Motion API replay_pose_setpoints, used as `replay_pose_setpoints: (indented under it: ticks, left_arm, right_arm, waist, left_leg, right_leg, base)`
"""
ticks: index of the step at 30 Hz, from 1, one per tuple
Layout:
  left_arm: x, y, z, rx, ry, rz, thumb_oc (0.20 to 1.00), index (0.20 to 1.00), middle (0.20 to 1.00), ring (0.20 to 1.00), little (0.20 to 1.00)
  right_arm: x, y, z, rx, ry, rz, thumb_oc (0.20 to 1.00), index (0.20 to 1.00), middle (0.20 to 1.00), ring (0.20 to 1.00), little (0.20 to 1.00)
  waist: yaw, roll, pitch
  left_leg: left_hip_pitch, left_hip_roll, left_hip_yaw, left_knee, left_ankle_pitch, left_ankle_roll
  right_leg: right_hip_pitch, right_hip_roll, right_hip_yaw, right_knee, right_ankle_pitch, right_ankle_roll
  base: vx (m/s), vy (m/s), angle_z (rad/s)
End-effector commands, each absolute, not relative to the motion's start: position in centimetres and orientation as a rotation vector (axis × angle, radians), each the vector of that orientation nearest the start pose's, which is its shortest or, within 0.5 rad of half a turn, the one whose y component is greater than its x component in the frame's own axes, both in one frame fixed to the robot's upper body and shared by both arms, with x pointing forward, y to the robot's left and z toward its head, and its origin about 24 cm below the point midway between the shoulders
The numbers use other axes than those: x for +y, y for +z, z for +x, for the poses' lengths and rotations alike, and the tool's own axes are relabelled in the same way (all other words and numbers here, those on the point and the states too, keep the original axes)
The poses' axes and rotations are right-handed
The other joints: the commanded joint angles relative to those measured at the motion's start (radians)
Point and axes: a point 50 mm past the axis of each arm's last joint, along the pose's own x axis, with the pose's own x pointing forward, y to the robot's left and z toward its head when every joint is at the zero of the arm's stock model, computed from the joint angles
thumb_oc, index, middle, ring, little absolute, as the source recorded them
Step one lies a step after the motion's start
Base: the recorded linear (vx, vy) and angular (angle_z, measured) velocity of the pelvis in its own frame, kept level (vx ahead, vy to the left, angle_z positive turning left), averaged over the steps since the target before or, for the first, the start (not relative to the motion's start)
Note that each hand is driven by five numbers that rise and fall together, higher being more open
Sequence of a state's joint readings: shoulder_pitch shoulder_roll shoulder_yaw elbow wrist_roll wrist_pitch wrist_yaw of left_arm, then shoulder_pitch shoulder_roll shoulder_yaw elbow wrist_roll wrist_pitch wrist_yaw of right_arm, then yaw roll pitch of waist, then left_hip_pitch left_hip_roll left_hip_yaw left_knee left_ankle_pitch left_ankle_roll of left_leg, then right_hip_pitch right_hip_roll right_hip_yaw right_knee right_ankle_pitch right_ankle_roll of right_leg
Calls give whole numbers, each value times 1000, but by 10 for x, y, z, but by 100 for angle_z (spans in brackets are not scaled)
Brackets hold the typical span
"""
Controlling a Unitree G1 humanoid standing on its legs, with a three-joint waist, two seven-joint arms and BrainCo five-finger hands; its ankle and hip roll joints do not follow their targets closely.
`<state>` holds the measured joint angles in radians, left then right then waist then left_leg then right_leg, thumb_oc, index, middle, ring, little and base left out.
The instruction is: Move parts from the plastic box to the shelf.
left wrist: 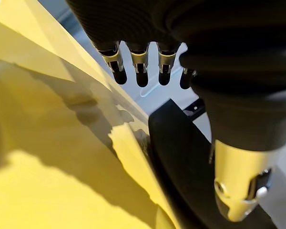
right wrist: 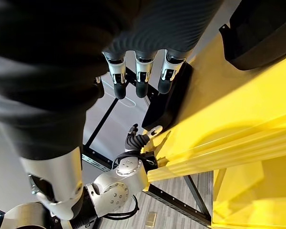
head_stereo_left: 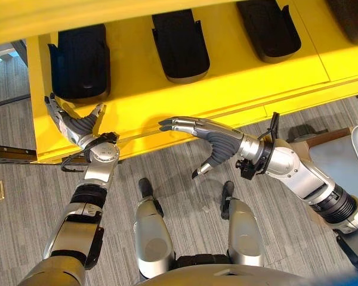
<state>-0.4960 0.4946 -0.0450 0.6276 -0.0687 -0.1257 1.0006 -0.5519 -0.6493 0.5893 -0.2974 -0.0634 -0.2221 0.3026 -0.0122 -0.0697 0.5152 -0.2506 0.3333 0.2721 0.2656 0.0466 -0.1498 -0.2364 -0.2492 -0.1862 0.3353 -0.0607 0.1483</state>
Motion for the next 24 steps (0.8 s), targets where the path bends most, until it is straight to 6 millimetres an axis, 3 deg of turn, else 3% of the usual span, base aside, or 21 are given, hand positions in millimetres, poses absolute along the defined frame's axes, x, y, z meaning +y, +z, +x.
replay_pose_setpoints:
  ticks: [1, 8, 24]
  left_arm:
    - [306, 124, 313, -304, 1132, 391, 1000, 1000, 1000, 1000, 1000]
    - [318, 136, 313, -317, 1187, 408, 1000, 1000, 1000, 1000, 1000]
    - [319, 153, 324, -342, 1084, 437, 1000, 1000, 1000, 1000, 1000]
  right_arm:
    - [-64, 218, 231, -942, 964, -802, 1000, 1000, 1000, 1000, 1000]
    - [-66, 221, 232, -939, 960, -819, 1000, 1000, 1000, 1000, 1000]
    - [-69, 224, 234, -939, 950, -840, 1000, 1000, 1000, 1000, 1000]
  waist:
    - [-2, -17, -26]
    - [-11, -15, -23]
    - [-23, -18, -20]
  left_leg:
    - [9, -16, 57, 80, -56, 30]
    - [9, -17, 65, 82, -59, 32]
    - [4, -21, 76, 83, -63, 38]
  right_leg:
    - [-26, 49, -50, 83, -56, -53]
    - [-33, 48, -46, 84, -55, -53]
    - [-45, 50, -40, 85, -52, -52]
  base:
    - [0, 0, 0]
    - [-1, 12, -4]
    - [-2, -1, -1]
